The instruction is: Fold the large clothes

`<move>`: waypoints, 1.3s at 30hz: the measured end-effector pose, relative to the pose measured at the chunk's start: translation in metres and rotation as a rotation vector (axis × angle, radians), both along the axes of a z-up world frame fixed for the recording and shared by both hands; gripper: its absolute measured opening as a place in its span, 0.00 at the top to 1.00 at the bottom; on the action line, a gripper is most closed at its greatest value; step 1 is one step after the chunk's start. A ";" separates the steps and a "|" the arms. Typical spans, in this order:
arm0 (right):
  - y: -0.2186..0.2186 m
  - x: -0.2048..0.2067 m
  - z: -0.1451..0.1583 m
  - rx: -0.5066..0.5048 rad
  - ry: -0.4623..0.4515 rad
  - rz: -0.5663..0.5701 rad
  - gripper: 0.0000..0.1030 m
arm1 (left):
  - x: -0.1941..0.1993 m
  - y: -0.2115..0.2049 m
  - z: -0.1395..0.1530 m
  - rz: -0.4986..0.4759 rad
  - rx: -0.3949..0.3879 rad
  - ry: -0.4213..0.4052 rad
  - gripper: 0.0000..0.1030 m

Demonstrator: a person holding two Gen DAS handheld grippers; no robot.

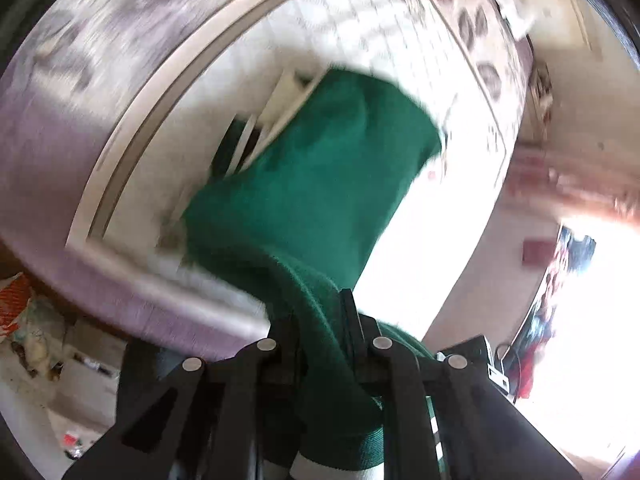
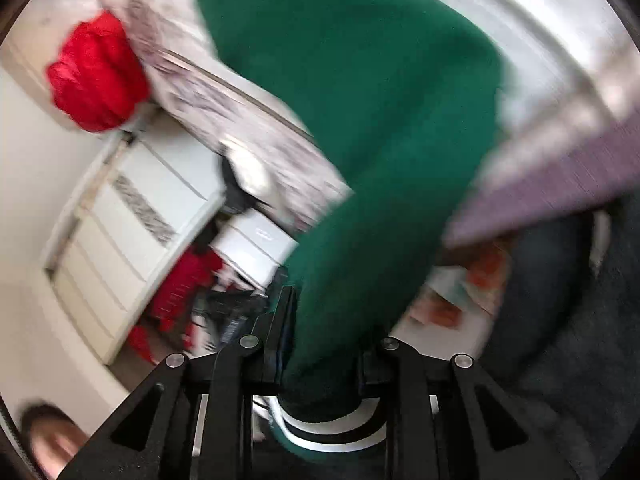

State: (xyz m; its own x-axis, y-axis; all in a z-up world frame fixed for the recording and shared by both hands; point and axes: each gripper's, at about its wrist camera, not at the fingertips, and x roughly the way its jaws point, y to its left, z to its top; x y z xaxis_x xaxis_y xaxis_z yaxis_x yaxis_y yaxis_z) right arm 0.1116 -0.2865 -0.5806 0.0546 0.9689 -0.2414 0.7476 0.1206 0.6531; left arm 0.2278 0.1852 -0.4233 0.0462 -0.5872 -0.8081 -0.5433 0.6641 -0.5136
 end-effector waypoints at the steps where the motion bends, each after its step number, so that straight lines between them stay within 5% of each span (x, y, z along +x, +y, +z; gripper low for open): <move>1: 0.000 0.027 -0.003 0.006 -0.024 -0.021 0.76 | 0.022 0.001 -0.009 0.005 0.003 -0.008 0.88; 4: -0.008 0.100 -0.033 -0.006 -0.065 -0.065 0.75 | 0.086 0.004 -0.066 0.025 0.004 0.060 0.87; 9: -0.025 0.171 -0.101 -0.053 -0.040 -0.103 0.70 | 0.134 -0.002 -0.122 0.018 -0.024 0.111 0.83; 10: -0.028 0.179 -0.106 -0.063 -0.046 -0.090 0.60 | 0.139 -0.003 -0.125 0.009 -0.026 0.111 0.82; 13: -0.026 0.204 -0.092 -0.095 -0.162 -0.077 0.24 | 0.144 0.001 -0.119 0.070 -0.130 0.053 0.54; 14: -0.023 0.211 -0.082 -0.102 -0.205 -0.073 0.18 | 0.141 0.005 -0.111 0.109 -0.170 0.005 0.29; 15: -0.038 0.208 -0.079 -0.100 -0.230 -0.061 0.16 | 0.142 0.011 -0.102 0.142 -0.187 -0.042 0.17; 16: -0.041 0.212 -0.071 -0.107 -0.257 -0.045 0.15 | 0.144 0.018 -0.090 0.168 -0.195 -0.107 0.16; 20: -0.067 0.219 -0.044 -0.372 -0.387 0.110 0.15 | 0.150 0.037 -0.062 0.185 -0.098 -0.242 0.15; 26: -0.079 0.220 -0.036 -0.617 -0.577 0.356 0.15 | 0.137 0.031 -0.070 0.090 0.273 -0.272 0.15; 30: -0.046 0.232 -0.051 -0.690 -0.728 0.528 0.15 | 0.129 0.001 -0.118 -0.003 0.348 -0.233 0.15; 33: -0.022 0.245 -0.060 -0.636 -0.826 0.563 0.17 | 0.122 -0.008 -0.138 0.004 0.337 -0.199 0.15; 34: -0.014 0.248 -0.063 -0.647 -0.845 0.586 0.20 | 0.119 -0.008 -0.141 0.000 0.347 -0.188 0.15; 36: -0.007 0.249 -0.062 -0.658 -0.888 0.613 0.42 | 0.115 -0.006 -0.148 -0.004 0.371 -0.155 0.15; 37: -0.007 0.249 -0.061 -0.674 -0.898 0.621 0.62 | 0.112 -0.004 -0.148 0.000 0.369 -0.148 0.15; 39: -0.013 0.248 -0.055 -0.635 -0.909 0.589 0.71 | 0.107 0.001 -0.152 0.022 0.357 -0.134 0.15</move>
State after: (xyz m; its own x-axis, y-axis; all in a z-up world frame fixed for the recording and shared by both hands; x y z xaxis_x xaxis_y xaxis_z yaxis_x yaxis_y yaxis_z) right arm 0.3594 -0.2991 -0.6354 0.0450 0.6293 -0.7759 -0.2161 0.7644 0.6074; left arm 0.3348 0.1862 -0.5756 0.1750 -0.2679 -0.9474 -0.5028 0.8030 -0.3200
